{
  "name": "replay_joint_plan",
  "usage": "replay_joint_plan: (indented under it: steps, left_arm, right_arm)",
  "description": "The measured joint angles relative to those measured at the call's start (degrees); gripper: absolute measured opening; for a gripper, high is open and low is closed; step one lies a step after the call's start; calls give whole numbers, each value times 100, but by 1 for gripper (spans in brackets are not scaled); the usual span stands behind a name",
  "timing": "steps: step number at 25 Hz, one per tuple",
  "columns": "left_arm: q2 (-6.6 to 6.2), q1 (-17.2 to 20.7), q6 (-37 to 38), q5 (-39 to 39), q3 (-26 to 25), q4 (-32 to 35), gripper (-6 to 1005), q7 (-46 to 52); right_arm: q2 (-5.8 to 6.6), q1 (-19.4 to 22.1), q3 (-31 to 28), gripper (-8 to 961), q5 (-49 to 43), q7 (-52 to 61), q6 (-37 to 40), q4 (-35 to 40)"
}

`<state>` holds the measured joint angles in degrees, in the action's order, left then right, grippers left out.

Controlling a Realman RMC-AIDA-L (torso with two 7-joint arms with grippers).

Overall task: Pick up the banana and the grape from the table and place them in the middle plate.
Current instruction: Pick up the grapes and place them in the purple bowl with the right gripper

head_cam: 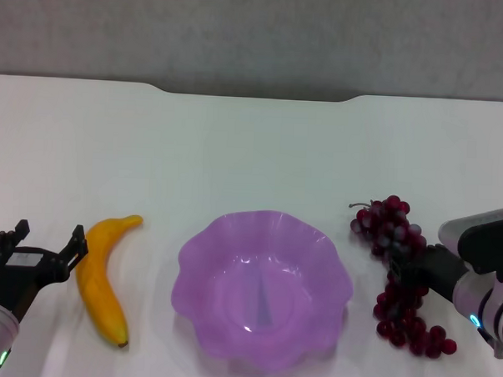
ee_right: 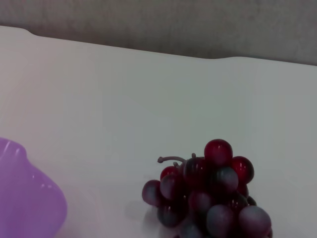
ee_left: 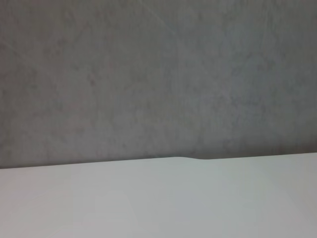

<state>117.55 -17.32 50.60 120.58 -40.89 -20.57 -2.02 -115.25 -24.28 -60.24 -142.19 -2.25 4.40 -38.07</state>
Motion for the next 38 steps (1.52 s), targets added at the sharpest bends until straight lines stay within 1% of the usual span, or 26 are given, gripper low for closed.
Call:
replay_joint_plan:
  steps: [9,22,28,31,32,33,38]
  left_arm:
    - [5,1,1,0,3,-1,891,0]
    - [5,-14,11,1,2,-9,891,0]
    - [5,-28,14,1,3,-11,890,-1]
    - [-2,-18,20,1,2,-15,891,-1]
    - [-3,-16,20,1,2,-15,891,0]
    - [-3,-14,20,1,2,-16,891,0]
    - [-2,-9,21,1,2,-18,891,-1]
  right_arm:
    - [-7,1,4,414,8,4,46,-16]
    - [-6,10,22,406,-21,-13,142,-47]
    - [-6,25,62,402,-28,-23,335,-18]
    - [-6,65,135,403,-29,-25,529,-22]
    - [-6,121,222,401,-33,-35,758,-17]
    - [-6,121,222,400,-33,-35,758,-17]
    - [1,336,418,392,-45,-172,1555,-50]
